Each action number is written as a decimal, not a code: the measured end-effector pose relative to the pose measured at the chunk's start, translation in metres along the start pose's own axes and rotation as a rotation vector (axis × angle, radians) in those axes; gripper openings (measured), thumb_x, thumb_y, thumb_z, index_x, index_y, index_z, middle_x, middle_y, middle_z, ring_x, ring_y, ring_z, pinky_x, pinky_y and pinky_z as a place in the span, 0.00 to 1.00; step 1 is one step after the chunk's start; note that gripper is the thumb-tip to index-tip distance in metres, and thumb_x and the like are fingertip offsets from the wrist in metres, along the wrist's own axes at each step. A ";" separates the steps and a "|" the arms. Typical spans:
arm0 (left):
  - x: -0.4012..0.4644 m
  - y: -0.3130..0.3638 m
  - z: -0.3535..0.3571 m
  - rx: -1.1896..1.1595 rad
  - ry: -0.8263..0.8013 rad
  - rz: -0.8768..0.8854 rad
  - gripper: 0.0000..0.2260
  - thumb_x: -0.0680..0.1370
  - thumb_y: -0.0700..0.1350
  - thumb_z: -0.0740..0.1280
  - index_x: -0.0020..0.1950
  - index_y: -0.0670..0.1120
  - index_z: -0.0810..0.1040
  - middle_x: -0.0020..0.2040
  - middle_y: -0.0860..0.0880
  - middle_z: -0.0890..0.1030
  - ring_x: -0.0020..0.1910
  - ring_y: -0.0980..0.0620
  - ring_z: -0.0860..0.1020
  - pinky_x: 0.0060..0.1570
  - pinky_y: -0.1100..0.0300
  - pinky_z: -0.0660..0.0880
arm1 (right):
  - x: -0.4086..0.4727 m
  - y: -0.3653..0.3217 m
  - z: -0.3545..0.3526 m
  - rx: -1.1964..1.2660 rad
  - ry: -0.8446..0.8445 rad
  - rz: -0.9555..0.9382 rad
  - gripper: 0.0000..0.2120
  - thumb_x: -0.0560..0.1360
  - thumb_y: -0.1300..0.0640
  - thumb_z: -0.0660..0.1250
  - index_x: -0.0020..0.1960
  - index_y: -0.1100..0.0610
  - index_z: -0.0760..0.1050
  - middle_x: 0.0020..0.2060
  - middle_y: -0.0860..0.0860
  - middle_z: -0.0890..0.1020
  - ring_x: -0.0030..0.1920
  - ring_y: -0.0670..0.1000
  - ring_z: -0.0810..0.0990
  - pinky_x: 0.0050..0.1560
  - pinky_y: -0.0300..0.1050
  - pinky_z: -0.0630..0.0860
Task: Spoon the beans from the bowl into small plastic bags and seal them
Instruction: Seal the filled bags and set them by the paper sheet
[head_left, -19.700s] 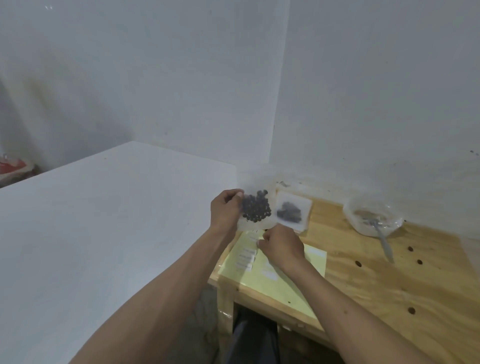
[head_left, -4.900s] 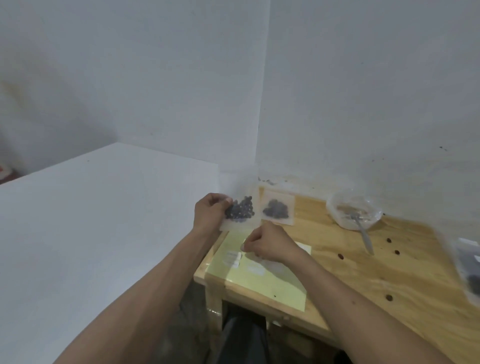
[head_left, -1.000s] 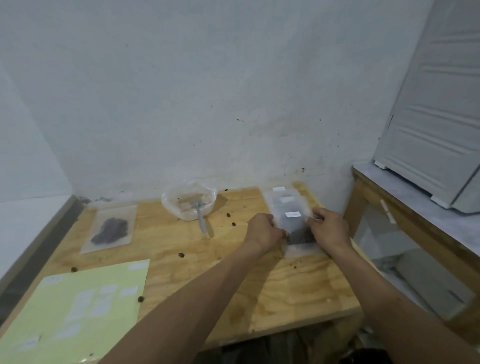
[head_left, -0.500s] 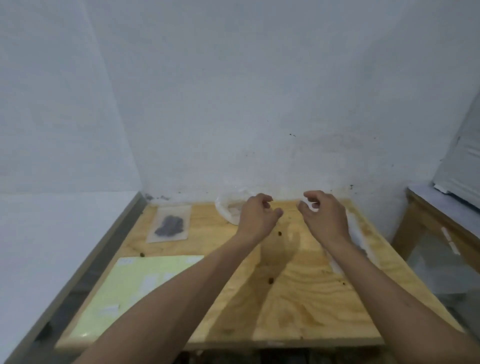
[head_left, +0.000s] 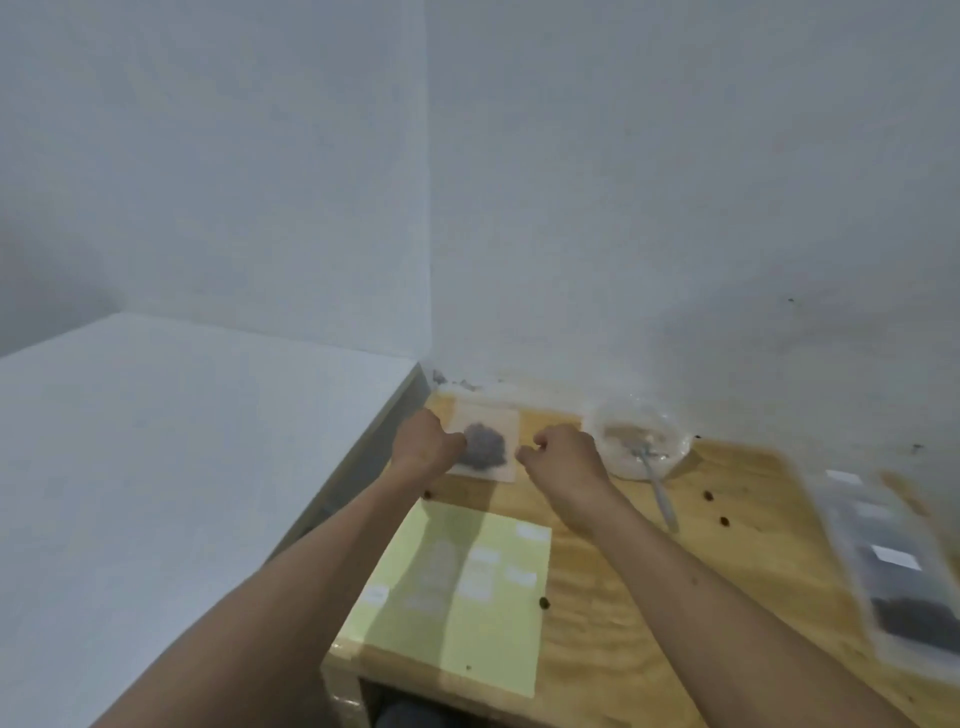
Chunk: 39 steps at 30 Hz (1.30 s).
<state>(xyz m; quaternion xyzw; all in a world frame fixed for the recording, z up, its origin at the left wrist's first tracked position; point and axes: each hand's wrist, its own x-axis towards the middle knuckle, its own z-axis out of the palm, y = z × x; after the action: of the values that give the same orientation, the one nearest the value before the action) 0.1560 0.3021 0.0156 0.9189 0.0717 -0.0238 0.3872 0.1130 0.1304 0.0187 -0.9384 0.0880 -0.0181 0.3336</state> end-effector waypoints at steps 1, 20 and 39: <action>0.005 -0.005 0.001 -0.016 -0.017 -0.017 0.08 0.77 0.43 0.68 0.47 0.38 0.75 0.42 0.50 0.70 0.43 0.49 0.71 0.40 0.58 0.67 | 0.005 -0.003 0.009 0.000 -0.014 0.031 0.14 0.79 0.52 0.66 0.56 0.62 0.80 0.51 0.60 0.83 0.51 0.60 0.82 0.55 0.51 0.79; 0.023 -0.026 -0.013 -0.724 -0.119 -0.131 0.06 0.74 0.40 0.75 0.46 0.40 0.83 0.41 0.43 0.81 0.40 0.45 0.79 0.42 0.53 0.76 | 0.027 -0.004 0.033 0.749 -0.038 0.277 0.09 0.75 0.69 0.69 0.52 0.57 0.81 0.40 0.56 0.83 0.35 0.52 0.77 0.39 0.46 0.77; -0.055 -0.053 -0.069 -0.822 0.152 0.008 0.04 0.79 0.37 0.71 0.52 0.37 0.82 0.41 0.46 0.82 0.36 0.53 0.80 0.28 0.69 0.76 | -0.081 -0.071 0.054 -0.072 -0.481 -0.143 0.19 0.72 0.50 0.76 0.46 0.68 0.84 0.36 0.57 0.85 0.37 0.58 0.83 0.49 0.54 0.83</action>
<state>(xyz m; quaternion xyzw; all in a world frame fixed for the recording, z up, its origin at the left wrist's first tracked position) 0.0930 0.3822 0.0314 0.6874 0.0999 0.0760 0.7153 0.0492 0.2323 0.0233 -0.9309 -0.0600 0.1852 0.3090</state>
